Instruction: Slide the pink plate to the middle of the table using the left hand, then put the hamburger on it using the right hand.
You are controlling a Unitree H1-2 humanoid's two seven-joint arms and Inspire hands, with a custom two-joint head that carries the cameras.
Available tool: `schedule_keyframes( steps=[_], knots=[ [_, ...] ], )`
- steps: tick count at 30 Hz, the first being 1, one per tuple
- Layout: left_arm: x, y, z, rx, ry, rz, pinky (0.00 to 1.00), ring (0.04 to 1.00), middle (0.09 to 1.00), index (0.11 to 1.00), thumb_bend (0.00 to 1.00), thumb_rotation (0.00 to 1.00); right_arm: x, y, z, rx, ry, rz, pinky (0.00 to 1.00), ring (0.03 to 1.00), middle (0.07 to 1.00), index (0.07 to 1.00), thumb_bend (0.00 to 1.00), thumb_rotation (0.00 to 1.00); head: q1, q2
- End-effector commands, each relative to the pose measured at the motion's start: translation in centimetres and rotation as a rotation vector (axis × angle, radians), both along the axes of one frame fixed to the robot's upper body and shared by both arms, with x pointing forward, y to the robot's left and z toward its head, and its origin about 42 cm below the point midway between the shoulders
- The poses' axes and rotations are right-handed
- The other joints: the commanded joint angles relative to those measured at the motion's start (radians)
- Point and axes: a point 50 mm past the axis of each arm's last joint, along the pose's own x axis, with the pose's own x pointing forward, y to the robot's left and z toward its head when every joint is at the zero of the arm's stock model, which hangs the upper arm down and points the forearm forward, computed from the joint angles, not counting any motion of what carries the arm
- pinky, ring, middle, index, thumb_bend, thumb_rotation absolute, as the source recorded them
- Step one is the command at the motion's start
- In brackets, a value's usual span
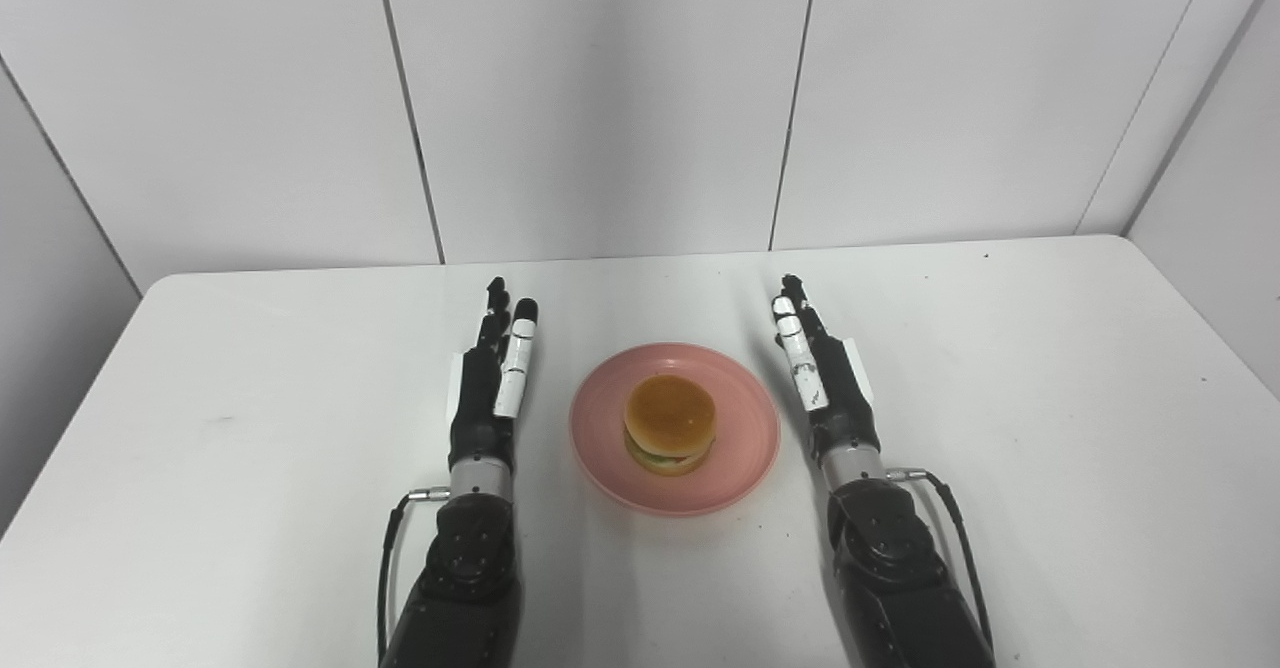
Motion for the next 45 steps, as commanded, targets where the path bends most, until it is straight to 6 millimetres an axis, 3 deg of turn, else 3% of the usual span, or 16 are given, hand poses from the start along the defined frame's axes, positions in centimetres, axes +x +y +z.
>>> schedule_keyframes(
  steps=[1,28,45],
  knots=[
    [0.79,0.06,1.58,0.007,-0.049,-0.003,1.0,1.0,1.0,0.979,0.61,0.93,0.81,0.33,1.6,-0.001,-0.024,0.007,0.97,0.964,0.97,0.951,0.71,1.0,0.001,0.002],
    [0.65,0.08,1.83,-0.009,-0.016,-0.034,1.0,1.0,1.0,0.993,0.62,0.91,0.45,0.64,1.35,0.056,0.025,-0.043,0.91,0.936,0.961,0.932,0.65,1.0,-0.001,0.006],
    [0.33,-0.55,2.12,-0.015,-0.034,-0.031,1.0,1.0,0.98,0.996,0.64,0.93,0.08,0.78,1.63,0.053,0.008,-0.033,0.9,0.929,0.952,0.924,0.67,1.0,-0.002,0.008]
  ],
)
